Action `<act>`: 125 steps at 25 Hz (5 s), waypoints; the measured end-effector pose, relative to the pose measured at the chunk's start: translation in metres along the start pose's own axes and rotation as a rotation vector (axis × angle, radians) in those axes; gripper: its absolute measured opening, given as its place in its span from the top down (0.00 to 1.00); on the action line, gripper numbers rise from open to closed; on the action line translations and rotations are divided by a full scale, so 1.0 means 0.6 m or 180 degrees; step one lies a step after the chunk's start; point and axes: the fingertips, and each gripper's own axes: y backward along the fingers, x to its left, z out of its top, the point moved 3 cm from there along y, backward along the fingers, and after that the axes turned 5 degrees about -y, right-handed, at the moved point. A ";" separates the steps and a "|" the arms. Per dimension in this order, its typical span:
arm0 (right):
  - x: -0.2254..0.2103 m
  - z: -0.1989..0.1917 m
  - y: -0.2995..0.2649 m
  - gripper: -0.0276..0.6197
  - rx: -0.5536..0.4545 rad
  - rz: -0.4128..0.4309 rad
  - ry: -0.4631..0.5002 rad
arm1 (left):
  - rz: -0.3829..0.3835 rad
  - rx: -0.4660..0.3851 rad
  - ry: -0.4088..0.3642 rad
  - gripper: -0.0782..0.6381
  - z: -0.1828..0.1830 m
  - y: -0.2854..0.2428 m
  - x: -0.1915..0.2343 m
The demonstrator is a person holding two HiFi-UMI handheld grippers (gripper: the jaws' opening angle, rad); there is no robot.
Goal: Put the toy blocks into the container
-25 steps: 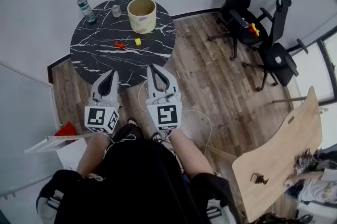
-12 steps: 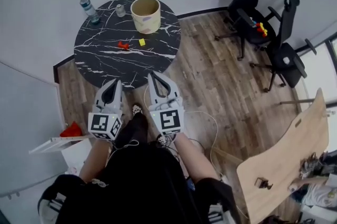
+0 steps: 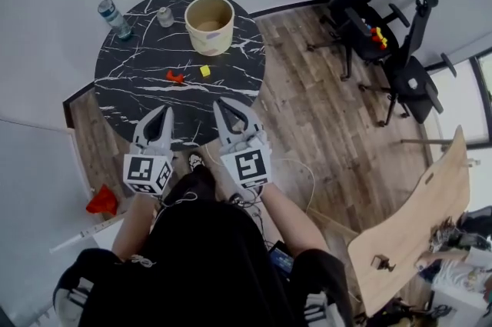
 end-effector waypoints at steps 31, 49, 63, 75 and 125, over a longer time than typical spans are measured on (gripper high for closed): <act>-0.157 -0.232 -0.305 0.96 0.1162 0.0470 -0.0614 | -0.1684 0.2227 -0.1224 0.89 -0.240 -0.313 0.193; -0.173 -0.303 -0.318 0.96 0.1407 0.0479 -0.0980 | -0.2426 0.3133 -0.3119 0.76 -0.441 -0.338 0.208; -0.168 -0.295 -0.314 0.96 0.1417 0.0398 -0.0963 | -0.2241 0.3086 -0.2826 0.80 -0.463 -0.358 0.202; -0.160 -0.265 -0.342 0.96 0.1266 0.0279 -0.0827 | -0.1271 0.2369 -0.1140 0.80 -0.366 -0.385 0.225; -0.271 -0.171 -0.330 0.96 0.0815 -0.0093 -0.0727 | -0.0645 0.0996 -0.0345 0.76 -0.074 -0.579 0.145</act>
